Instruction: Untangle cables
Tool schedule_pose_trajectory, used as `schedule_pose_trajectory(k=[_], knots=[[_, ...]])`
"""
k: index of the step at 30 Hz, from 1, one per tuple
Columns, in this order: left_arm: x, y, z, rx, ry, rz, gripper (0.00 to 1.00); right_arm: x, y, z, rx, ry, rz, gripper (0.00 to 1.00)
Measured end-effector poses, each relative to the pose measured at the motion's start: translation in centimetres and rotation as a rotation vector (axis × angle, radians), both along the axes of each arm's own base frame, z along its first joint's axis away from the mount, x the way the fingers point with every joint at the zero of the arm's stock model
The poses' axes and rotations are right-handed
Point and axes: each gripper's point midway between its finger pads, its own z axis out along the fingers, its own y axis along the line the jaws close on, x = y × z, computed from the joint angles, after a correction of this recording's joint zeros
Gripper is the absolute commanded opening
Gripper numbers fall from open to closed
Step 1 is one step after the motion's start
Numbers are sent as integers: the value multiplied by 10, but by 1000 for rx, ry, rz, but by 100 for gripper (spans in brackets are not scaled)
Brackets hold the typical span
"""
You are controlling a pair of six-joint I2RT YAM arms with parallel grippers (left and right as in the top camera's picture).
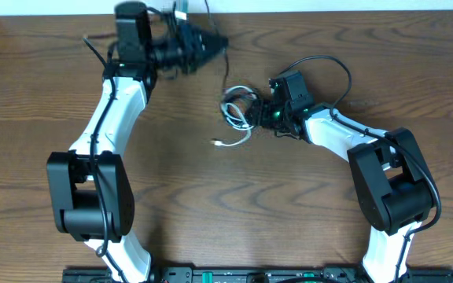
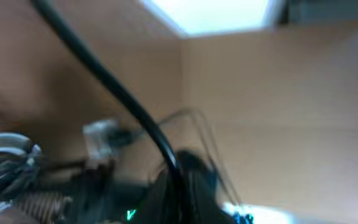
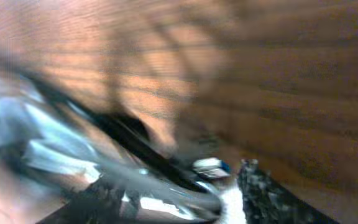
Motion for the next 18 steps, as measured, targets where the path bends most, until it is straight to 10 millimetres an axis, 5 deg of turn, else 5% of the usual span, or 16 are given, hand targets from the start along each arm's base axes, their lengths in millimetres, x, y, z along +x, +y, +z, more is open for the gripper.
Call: schedule_pose_trajectory(k=[5,12,18], knots=[[-16,16,-66,247,127,61,8,-10,-9,-1,-60,12,33,50],[-39,20,-106,478,148,25,8,-8,-21,6,-114,-18,31,54],[-55,25,-131,657,163,-1,8,7,-51,6,-119,-20,-36,60]])
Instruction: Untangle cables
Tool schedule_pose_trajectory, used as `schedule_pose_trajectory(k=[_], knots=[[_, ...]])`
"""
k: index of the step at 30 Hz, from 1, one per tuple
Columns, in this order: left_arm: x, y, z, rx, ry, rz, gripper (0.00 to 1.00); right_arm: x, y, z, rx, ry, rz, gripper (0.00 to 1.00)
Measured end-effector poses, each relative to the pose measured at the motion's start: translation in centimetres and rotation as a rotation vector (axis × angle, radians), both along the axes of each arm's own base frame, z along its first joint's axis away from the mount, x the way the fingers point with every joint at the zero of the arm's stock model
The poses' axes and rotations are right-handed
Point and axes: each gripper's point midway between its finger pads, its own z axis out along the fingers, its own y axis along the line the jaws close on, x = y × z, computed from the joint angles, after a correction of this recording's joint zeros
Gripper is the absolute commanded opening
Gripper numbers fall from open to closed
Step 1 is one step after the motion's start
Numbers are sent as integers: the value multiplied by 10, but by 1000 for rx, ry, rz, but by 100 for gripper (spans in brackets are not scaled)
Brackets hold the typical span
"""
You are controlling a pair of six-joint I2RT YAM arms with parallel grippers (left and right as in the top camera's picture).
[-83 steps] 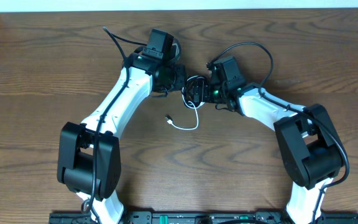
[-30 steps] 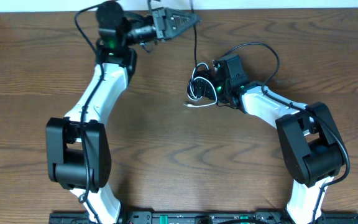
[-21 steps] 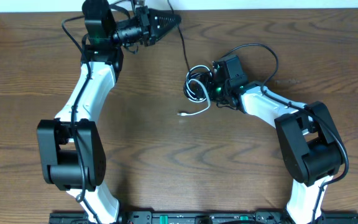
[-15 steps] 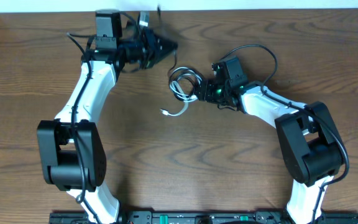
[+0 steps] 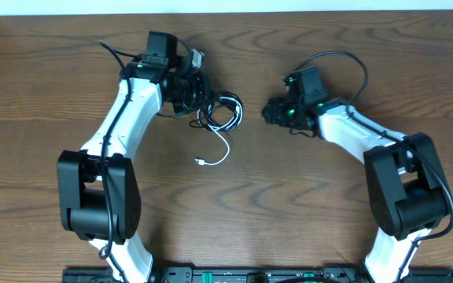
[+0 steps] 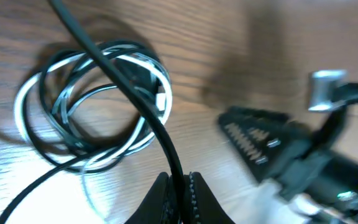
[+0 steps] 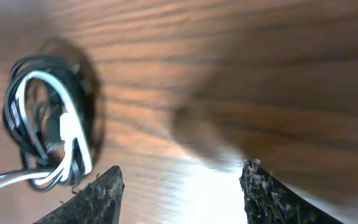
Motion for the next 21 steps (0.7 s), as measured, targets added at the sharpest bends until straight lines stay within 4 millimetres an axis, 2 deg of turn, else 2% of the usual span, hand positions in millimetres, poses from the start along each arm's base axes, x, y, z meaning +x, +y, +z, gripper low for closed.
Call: schedule_pose_trajectory(k=[1,3,4,6,7,10,12,16,18,21], knots=[[0,0,-1,16,-7,-6,9,3,-5,0,0,0,-13,62],[0,0,-3,42,-18,-14,17,7,-16,0,-1,-1,-35,64],[0,-1,-4,55,-25,-20,27,8,-18,0,-1,-1,-39,65],[1,1,-8,104,-37,-24,40,9,-20,0,-2,-1,-44,66],[1,3,-10,121,-35,-15,43,9,-20,0,-2,-1,-44,66],[-2,16,-20,230,-23,7,45,8,-20,0,-5,-2,-38,68],[-6,40,-30,362,7,47,45,8,-20,0,-7,-4,-35,68],[-13,72,-37,508,44,94,45,8,-20,-1,-8,-5,-32,68],[-12,73,-37,509,44,96,45,8,-20,-1,-8,-5,-32,68],[-16,54,-35,426,44,41,46,8,-20,-1,-8,-5,-32,69]])
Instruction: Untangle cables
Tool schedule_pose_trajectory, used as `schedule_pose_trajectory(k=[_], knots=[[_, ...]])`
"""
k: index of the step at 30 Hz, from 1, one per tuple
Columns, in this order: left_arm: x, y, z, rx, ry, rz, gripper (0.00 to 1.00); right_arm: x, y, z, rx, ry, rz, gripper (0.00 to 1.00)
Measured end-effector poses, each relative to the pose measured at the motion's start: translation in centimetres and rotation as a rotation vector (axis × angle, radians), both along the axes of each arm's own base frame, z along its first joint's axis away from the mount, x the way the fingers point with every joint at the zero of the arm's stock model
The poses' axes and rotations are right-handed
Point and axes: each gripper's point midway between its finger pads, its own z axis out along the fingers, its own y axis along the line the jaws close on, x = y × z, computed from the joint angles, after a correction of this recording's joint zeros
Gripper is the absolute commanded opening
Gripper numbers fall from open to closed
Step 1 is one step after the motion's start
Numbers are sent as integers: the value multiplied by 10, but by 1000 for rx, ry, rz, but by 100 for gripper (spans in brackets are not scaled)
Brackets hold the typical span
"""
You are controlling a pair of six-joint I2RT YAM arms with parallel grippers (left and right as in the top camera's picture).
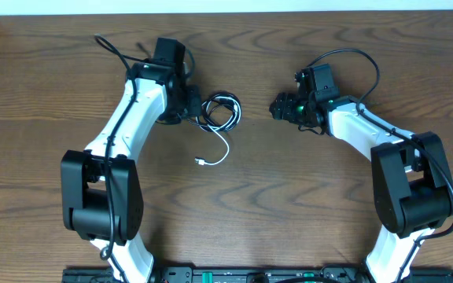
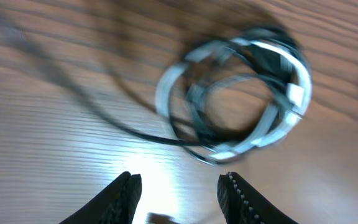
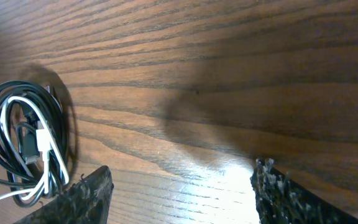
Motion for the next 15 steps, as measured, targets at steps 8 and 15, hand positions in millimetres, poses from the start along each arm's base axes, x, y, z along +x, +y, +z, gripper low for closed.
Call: schedule_pose_trajectory(k=[8,15], knots=[[-34,-42,0,-101,113,-84,50,0,0,0,0,1,0,69],[-57,-39,-1,-99,217,-64,50,-1,0,-1,-2,2,2,69]])
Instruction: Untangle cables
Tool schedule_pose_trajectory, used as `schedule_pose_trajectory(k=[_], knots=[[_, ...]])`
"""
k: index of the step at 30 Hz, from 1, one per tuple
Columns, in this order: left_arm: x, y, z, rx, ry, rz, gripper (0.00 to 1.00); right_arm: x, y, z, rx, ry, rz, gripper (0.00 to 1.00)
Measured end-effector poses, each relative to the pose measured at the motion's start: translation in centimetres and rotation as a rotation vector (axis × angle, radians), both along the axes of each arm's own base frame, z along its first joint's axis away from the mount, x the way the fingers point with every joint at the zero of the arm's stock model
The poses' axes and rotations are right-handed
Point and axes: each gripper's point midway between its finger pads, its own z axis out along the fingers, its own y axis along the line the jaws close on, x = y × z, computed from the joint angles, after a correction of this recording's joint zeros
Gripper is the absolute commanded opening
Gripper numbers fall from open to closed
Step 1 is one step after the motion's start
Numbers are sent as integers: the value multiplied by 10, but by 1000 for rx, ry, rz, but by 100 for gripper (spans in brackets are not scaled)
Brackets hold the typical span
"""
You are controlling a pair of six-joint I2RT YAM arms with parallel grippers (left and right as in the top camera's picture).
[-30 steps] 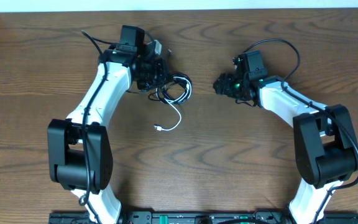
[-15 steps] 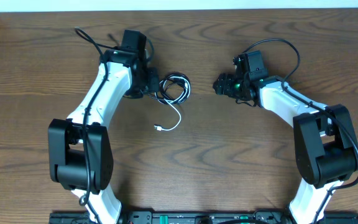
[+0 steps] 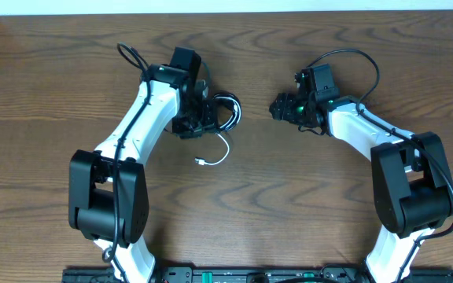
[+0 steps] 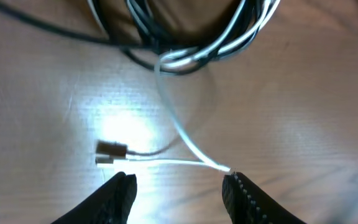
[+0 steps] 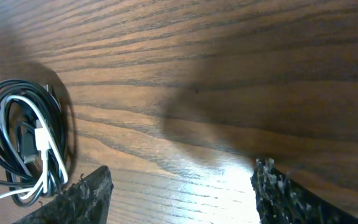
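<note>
A tangled coil of black and white cables (image 3: 225, 112) lies on the wooden table, seen also in the right wrist view as the coil (image 5: 27, 143). A loose white cable tail (image 3: 220, 153) runs down from it to a small plug (image 4: 110, 152). My left gripper (image 3: 197, 124) hovers open over the coil's left edge and the tail, as the left wrist view shows between its fingertips (image 4: 179, 193). My right gripper (image 3: 278, 106) stands open to the right of the coil, apart from it; its fingers (image 5: 82, 196) hold nothing.
The wooden table (image 3: 289, 196) spreads to all sides. A black arm cable loops above the left arm (image 3: 132, 55), another arcs over the right arm (image 3: 344, 59). A pale wall edge runs along the top.
My left gripper has moved right and slightly down, from beside the coil to over its left edge and the white tail. The right gripper and the coil have stayed put.
At first my left gripper was lifted near the table's far edge with black cable in it, and the right gripper was at the bundle in the middle. Then the coil lay by the left gripper and the right stood open and apart. Later the left opened, and now hovers over the tail.
</note>
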Motion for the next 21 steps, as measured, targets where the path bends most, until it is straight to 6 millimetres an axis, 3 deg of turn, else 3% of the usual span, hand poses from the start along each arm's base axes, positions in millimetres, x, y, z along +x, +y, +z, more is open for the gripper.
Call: schedule_pose_trajectory(k=[4,10,21], knots=[[-5,-7,0,4,6,-22,50,0,0,0,0,0,0,70],[7,-21,-7,-6,-52,21,51,0,0,0,-1,1,1,70],[0,-22,-21,99,-22,196,49,-1,0,-1,-3,2,1,71]])
